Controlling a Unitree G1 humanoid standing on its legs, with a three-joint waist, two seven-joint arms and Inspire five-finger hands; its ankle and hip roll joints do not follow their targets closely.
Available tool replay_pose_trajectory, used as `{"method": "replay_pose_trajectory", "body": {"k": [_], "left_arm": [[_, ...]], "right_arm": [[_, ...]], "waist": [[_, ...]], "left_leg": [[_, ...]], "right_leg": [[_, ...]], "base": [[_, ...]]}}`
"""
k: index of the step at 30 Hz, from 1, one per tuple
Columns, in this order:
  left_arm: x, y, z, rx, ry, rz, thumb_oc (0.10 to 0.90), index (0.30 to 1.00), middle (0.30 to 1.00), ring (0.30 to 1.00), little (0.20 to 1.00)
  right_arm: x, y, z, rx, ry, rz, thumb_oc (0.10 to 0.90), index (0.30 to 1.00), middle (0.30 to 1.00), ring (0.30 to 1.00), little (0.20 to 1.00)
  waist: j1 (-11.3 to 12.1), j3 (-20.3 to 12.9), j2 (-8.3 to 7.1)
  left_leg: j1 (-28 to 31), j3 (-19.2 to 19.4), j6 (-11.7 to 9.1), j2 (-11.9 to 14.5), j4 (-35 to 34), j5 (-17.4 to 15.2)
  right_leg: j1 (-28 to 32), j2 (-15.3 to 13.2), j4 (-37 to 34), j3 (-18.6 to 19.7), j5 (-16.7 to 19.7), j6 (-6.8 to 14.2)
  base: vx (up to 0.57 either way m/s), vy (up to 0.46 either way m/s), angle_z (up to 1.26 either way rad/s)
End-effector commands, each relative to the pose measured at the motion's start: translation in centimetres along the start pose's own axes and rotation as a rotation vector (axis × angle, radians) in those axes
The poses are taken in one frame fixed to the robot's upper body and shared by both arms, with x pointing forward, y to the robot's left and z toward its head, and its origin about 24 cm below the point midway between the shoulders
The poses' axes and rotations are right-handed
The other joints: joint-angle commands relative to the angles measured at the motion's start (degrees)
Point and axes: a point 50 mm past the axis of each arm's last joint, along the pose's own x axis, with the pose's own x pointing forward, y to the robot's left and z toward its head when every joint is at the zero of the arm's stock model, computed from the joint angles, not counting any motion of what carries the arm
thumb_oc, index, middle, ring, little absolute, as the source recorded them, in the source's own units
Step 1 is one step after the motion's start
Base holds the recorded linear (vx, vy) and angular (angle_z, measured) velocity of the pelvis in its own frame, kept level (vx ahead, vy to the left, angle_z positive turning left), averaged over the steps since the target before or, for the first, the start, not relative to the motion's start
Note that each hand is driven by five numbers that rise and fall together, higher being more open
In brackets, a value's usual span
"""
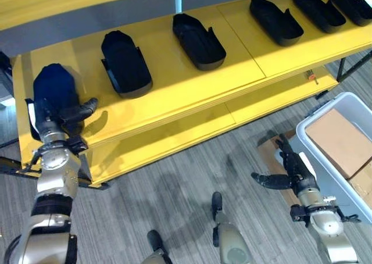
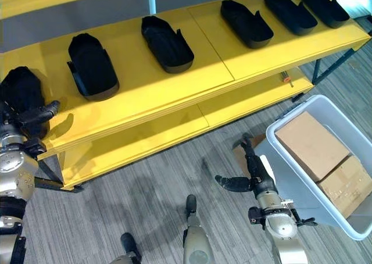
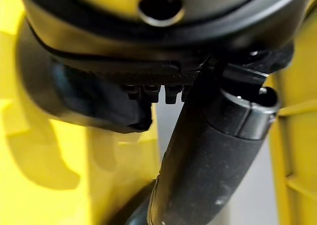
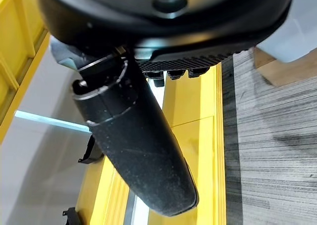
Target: Move parts from the plastic box to the shelf.
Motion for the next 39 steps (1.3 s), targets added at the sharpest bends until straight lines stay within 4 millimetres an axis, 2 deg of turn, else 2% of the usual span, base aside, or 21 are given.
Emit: {"method": "replay_pose_trajectory", "body": {"k": [1, 3, 7, 8, 10, 17, 19, 20, 22, 24, 25, 27, 28, 31, 34, 39], "left_arm": [[1.2, 2.3, 9.5, -0.027, -0.409, 0.038, 0.9, 1.0, 1.0, 1.0, 1.0], [0.8, 2.2, 10.1, -0.047, -0.444, 0.021, 0.9, 1.0, 1.0, 1.0, 1.0], [0.8, 2.3, 10.1, -0.047, -0.444, 0.022, 0.9, 1.0, 1.0, 1.0, 1.0], [-0.1, 1.9, 11.2, -0.062, -0.508, -0.03, 0.9, 1.0, 1.0, 1.0, 1.0], [-1.6, 1.2, 11.5, -0.072, -0.567, -0.092, 0.9, 1.0, 1.0, 1.0, 1.0], [-4.5, 0.6, 10.1, -0.016, -0.581, -0.188, 0.9, 1.0, 1.0, 1.0, 1.0], [-6.2, 0.7, 9.3, 0.104, -0.597, -0.2, 0.9, 1.0, 1.0, 1.0, 1.0], [-7.2, 0.7, 8.3, 0.164, -0.584, -0.201, 0.9, 1.0, 1.0, 1.0, 1.0], [-7.8, 0.7, 7.8, 0.219, -0.585, -0.201, 0.9, 1.0, 1.0, 1.0, 1.0], [-8.9, 0.6, 7.3, 0.4, -0.603, -0.207, 0.9, 1.0, 1.0, 1.0, 1.0], [-10.3, 0.8, 6.1, 0.462, -0.569, -0.233, 0.9, 1.0, 1.0, 1.0, 1.0], [-10.8, 1.0, 5.5, 0.475, -0.55, -0.217, 0.9, 1.0, 1.0, 1.0, 1.0], [-11.8, 1.5, 4.1, 0.523, -0.508, -0.166, 0.9, 1.0, 1.0, 1.0, 1.0], [-12.3, 1.6, 3.9, 0.614, -0.518, -0.138, 0.9, 1.0, 1.0, 1.0, 1.0], [-13.1, 2.3, 3.9, 0.874, -0.572, -0.107, 0.9, 1.0, 1.0, 1.0, 1.0], [-13.7, 3.4, 3.3, 1.056, -0.574, -0.077, 0.9, 1.0, 1.0, 1.0, 1.0]], "right_arm": [[0.9, -2.2, 3.8, -0.02, -0.214, -0.072, 0.9, 1.0, 1.0, 1.0, 1.0], [0.8, -2.2, 3.8, -0.019, -0.215, -0.071, 0.9, 1.0, 1.0, 1.0, 1.0], [0.8, -2.2, 3.8, -0.02, -0.215, -0.07, 0.9, 1.0, 1.0, 1.0, 1.0], [0.8, -2.3, 3.8, -0.016, -0.216, -0.074, 0.9, 1.0, 1.0, 1.0, 1.0], [0.6, -2.4, 3.7, -0.016, -0.218, -0.075, 0.9, 1.0, 1.0, 1.0, 1.0], [0.6, -2.4, 3.8, -0.017, -0.228, -0.07, 0.9, 1.0, 1.0, 1.0, 1.0], [0.4, -2.5, 3.8, -0.026, -0.229, -0.056, 0.9, 1.0, 1.0, 1.0, 1.0], [0.3, -2.5, 3.8, -0.029, -0.226, -0.054, 0.9, 1.0, 1.0, 1.0, 1.0], [0.2, -2.5, 3.8, -0.029, -0.226, -0.049, 0.9, 1.0, 1.0, 1.0, 1.0], [0.1, -2.7, 3.7, -0.032, -0.223, -0.048, 0.9, 1.0, 1.0, 1.0, 1.0], [-0.2, -2.9, 3.6, -0.024, -0.219, -0.051, 0.9, 1.0, 1.0, 1.0, 1.0], [-0.4, -2.9, 3.4, -0.026, -0.211, -0.044, 0.9, 1.0, 1.0, 1.0, 1.0], [-0.8, -3.0, 3.3, -0.022, -0.203, -0.047, 0.9, 1.0, 1.0, 1.0, 1.0], [-1.0, -3.1, 3.3, -0.029, -0.206, -0.051, 0.9, 1.0, 1.0, 1.0, 1.0], [-1.3, -3.4, 3.5, -0.053, -0.214, -0.061, 0.9, 1.0, 1.0, 1.0, 1.0], [-1.4, -3.9, 3.9, -0.062, -0.229, -0.08, 0.9, 1.0, 1.0, 1.0, 1.0]], "waist": [[-0.47, -3.49, 2.79], [-0.3, -3.65, 2.92], [-0.36, -3.64, 2.93], [0.1, -3.92, 3.03], [0.44, -4.19, 3.08], [1.19, -4.64, 3.03], [1.67, -5.11, 3.05], [2.1, -5.41, 2.97], [2.25, -5.47, 2.97], [2.42, -5.4, 3.01], [2.85, -5.23, 2.86], [2.86, -5.49, 2.97], [3.46, -5.3, 2.76], [3.66, -5.16, 2.69], [4.3, -4.54, 2.49], [4.85, -3.98, 2.22]], "left_leg": [[-1.64, -2.42, 3.74, -2.41, 6.32, -7.21], [-1.27, -2.57, 3.74, -2.42, 6.0, -7.12], [-1.21, -2.58, 3.73, -2.43, 5.95, -7.09], [-0.89, -2.9, 3.74, -2.55, 5.56, -6.92], [-0.03, -3.08, 3.67, -2.47, 4.64, -6.61], [1.11, -3.35, 3.71, -2.33, 2.91, -5.64], [2.35, -3.46, 3.62, -2.12, 1.94, -5.36], [2.96, -3.52, 3.54, -1.97, 1.42, -5.27], [3.41, -3.44, 3.42, -1.8, 1.1, -5.14], [4.12, -3.62, 3.12, -1.37, 0.62, -4.95], [4.38, -3.71, 3.08, -1.03, 0.41, -4.81], [4.5, -3.67, 3.04, -0.94, 0.24, -4.72], [4.74, -3.87, 3.06, -0.63, 0.27, -4.75], [4.82, -4.07, 2.93, -0.3, 0.25, -4.65], [4.72, -4.39, 2.63, 0.51, 0.44, -4.84], [4.12, -4.77, 2.56, 0.88, 0.89, -4.77]], "right_leg": [[8.97, -5.25, 0.63, -4.81, -6.84, 7.17], [9.29, -5.27, 0.62, -5.0, -6.92, 7.19], [9.34, -5.28, 0.61, -5.02, -6.93, 7.19], [9.8, -5.26, 0.58, -5.28, -7.03, 7.24], [10.49, -5.23, 0.51, -5.52, -7.36, 7.12], [10.83, -4.96, 0.4, -5.61, -7.46, 6.79], [11.82, -4.78, 0.38, -5.87, -7.92, 6.65], [12.33, -4.7, 0.37, -6.0, -8.3, 6.5], [12.75, -4.58, 0.36, -6.27, -8.57, 6.39], [13.39, -4.23, 0.33, -6.46, -9.06, 6.17], [13.54, -3.94, 0.33, -6.58, -9.36, 5.99], [13.59, -3.8, 0.31, -6.65, -9.46, 5.86], [14.07, -3.38, 0.31, -7.07, -9.98, 5.45], [14.38, -3.13, 0.29, -7.42, -10.22, 5.28], [14.61, -2.55, 0.38, -7.89, -10.84, 5.16], [14.43, -2.29, 0.4, -8.14, -10.91, 5.04]], "base": [[0.0, -0.004, 0.03], [0.0, 0.0, 0.0], [0.0, 0.0, 0.01], [0.0, 0.0, 0.0], [0.0, 0.0, 0.0], [0.0, -0.009, 0.01], [0.02, -0.049, 0.02], [0.03, -0.029, -0.04], [0.0, -0.013, 0.02], [0.0, -0.052, 0.05], [0.0, -0.057, 0.04], [0.0, -0.046, 0.04], [0.0, -0.057, 0.04], [-0.01, -0.05, 0.06], [-0.01, -0.045, 0.06], [-0.01, -0.02, 0.0]]}}
